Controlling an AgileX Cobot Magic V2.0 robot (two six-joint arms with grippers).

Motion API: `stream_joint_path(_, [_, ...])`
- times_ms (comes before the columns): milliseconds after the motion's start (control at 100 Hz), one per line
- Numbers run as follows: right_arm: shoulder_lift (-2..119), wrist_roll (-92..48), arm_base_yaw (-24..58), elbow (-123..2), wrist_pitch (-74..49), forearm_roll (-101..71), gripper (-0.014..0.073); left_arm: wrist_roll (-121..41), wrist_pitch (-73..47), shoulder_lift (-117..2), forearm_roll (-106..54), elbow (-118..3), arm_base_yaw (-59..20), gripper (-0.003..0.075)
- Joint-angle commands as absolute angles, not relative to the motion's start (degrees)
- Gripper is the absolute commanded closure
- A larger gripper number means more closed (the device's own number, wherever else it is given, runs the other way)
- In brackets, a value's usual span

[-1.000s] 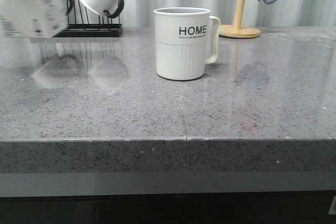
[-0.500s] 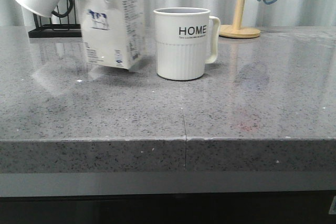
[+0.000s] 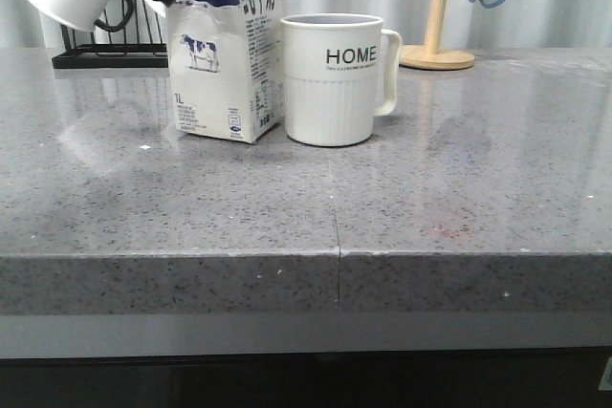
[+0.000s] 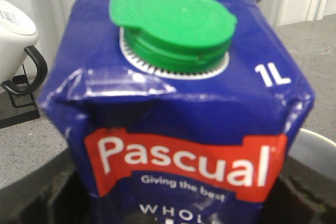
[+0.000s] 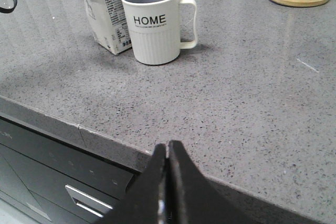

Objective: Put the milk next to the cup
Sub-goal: 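Carry the carton beside the HOME mug and lower it down, then open the left gripper and lift it off the carton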

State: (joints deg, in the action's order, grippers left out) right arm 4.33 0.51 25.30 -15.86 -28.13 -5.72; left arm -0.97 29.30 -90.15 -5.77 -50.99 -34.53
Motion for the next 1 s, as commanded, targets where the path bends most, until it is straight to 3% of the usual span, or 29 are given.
stream_joint_path(0, [5.1, 0.0, 25.3, -17.1, -24.2, -5.2, 0.0629, -0.5, 34.0, -88.1, -6.2, -52.5, -35.0, 0.0292])
stream_joint_path(80, [5.1, 0.0, 25.3, -17.1, -24.2, -5.2, 0.0629, -0.5, 34.0, -88.1, -9.9, -52.5, -35.0, 0.0125])
stream_joint_path(180, [5.1, 0.0, 25.3, -17.1, -24.2, -5.2, 0.0629, -0.6, 33.9, -88.1, -13.3, -52.5, -35.0, 0.0045])
stream_joint_path(550, [5.1, 0.0, 25.3, -17.1, -24.2, -5.2, 0.0629, -2.3, 27.1, -85.1, -13.3, -52.2, -36.3, 0.005])
stream_joint_path(820, [5.1, 0.0, 25.3, -17.1, -24.2, -5.2, 0.0629, -2.5, 25.8, -75.9, -13.3, -45.5, -36.3, 0.0053])
stream_joint_path(910, [5.1, 0.0, 25.3, -17.1, -24.2, -5.2, 0.0629, -2.5, 25.4, -72.0, -13.3, -43.4, -36.3, 0.0124])
stream_joint_path(990, [5.1, 0.0, 25.3, -17.1, -24.2, -5.2, 0.0629, -4.8, 23.6, -68.5, -13.3, -41.6, -36.1, 0.0276])
